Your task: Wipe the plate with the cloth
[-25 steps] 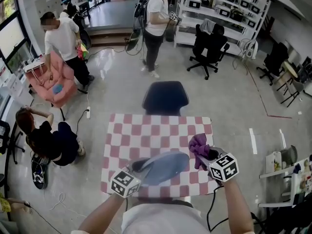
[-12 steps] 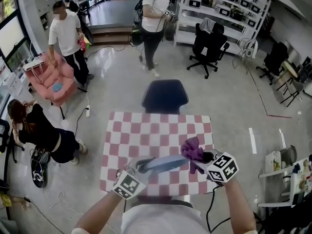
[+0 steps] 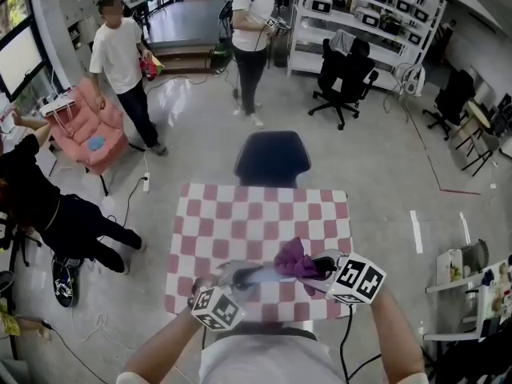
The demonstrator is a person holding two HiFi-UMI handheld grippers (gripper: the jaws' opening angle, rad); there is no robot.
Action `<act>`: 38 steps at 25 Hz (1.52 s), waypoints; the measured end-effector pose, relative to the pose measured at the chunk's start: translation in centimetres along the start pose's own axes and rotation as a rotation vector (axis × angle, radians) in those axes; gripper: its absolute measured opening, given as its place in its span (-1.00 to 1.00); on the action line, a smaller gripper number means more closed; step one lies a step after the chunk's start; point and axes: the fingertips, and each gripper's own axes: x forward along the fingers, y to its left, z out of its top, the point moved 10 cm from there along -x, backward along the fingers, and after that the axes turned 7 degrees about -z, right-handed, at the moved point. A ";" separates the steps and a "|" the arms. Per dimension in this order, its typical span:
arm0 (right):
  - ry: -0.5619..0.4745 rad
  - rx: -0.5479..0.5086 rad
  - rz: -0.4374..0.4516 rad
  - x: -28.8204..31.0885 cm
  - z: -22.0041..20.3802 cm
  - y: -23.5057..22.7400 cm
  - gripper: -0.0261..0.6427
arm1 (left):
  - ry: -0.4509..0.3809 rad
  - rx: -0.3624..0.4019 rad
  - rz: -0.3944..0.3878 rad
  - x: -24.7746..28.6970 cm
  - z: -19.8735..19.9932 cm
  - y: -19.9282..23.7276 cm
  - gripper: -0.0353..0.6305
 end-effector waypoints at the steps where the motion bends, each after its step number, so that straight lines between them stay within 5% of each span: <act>1: 0.001 -0.015 0.013 0.2 0.4 0.1 -0.56 | 0.004 0.009 -0.004 0.2 0.0 0.0 -0.78; 8: 0.030 -0.130 0.157 1.4 3.4 1.7 -0.56 | 0.056 0.145 -0.041 1.3 0.6 -0.7 -0.78; 16: 0.053 -0.182 0.205 2.9 5.4 1.8 -0.56 | 0.078 0.289 -0.016 2.0 1.1 -0.8 -0.78; 27: 0.067 -0.005 0.145 2.0 1.3 -3.3 -0.56 | 0.002 0.363 0.071 1.0 0.3 0.6 -0.78; 38: 0.093 0.197 0.078 2.5 -3.9 -9.9 -0.56 | -0.065 0.517 0.135 0.4 1.6 1.8 -0.78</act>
